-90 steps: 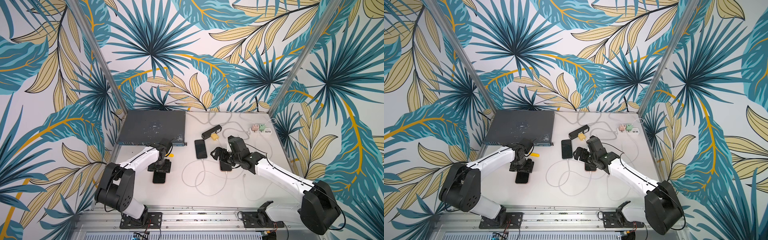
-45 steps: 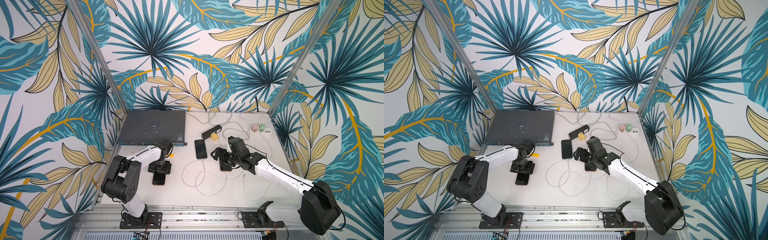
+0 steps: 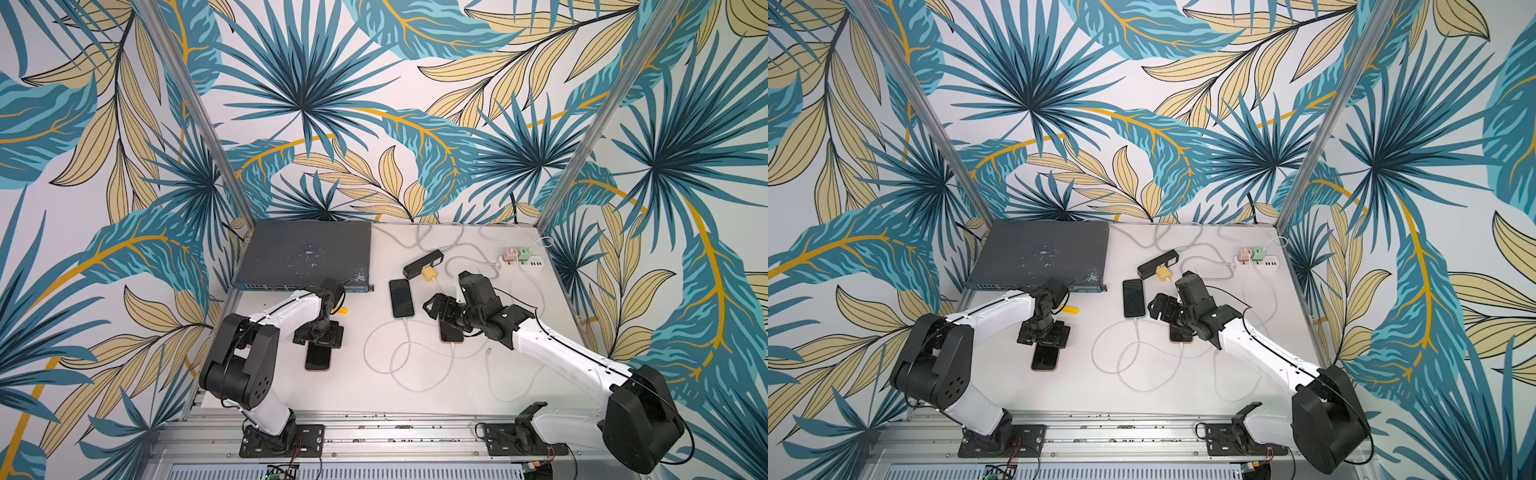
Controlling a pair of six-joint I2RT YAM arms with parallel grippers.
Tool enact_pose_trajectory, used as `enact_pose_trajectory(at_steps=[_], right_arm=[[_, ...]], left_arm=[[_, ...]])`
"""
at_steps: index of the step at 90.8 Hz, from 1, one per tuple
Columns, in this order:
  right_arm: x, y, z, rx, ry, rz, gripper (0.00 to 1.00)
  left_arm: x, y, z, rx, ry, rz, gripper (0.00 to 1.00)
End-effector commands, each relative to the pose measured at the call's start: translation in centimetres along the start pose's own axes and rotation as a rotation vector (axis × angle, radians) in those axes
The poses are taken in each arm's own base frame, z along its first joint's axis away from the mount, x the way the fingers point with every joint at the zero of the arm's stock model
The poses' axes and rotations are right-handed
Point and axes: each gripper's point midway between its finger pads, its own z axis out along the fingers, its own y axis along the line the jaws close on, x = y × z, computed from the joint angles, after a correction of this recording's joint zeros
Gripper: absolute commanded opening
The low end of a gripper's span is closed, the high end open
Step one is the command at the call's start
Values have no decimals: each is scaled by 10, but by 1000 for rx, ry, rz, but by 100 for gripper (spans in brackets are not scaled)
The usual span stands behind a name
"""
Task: Unplug the charging cable from the phone
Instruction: Place the phone at the center of the board, then pick up the phone at the center of the board.
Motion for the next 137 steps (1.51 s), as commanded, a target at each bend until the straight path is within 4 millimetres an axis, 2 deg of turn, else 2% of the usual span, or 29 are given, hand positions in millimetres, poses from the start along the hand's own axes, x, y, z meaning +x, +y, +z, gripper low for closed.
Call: enact_pose_trajectory(at_steps=[1, 13, 25, 34, 47, 63, 79, 87, 95, 106, 122, 137], right_arm=[[-1, -4, -3, 14, -10, 3, 95], [-1, -4, -3, 14, -10, 10, 95], [-1, -4, -7, 11, -19, 20, 95], [-1, -7, -10, 19, -32, 18, 95], [0, -10, -7, 26, -27, 2, 95], [-2, -25, -7, 109, -39, -45, 95], [-10, -53, -14, 261, -41, -98, 96], [-12, -71, -16, 355, -30, -116, 96], [-13, -87, -14, 424, -3, -126, 97], [-16, -93, -5, 451, 35, -134, 97], [-19, -101, 14, 467, 91, -126, 97], [-20, -105, 36, 501, 159, -141, 97]], left_arm=[[-21, -1, -39, 44, -117, -44, 88], [-35, -10, -62, 106, -179, -60, 81], [-45, -18, -66, 141, -187, -83, 72], [-51, -35, -75, 207, -224, -99, 65], [-54, -81, -101, 271, -305, -51, 65], [-49, -151, -125, 326, -372, 44, 68], [-36, -208, -131, 346, -391, 130, 74], [-25, -228, -127, 356, -384, 168, 75], [-18, -232, -122, 326, -400, 179, 76], [-5, -235, -118, 326, -407, 188, 79], [11, -226, -117, 327, -427, 184, 80], [20, -213, -108, 317, -426, 171, 80]])
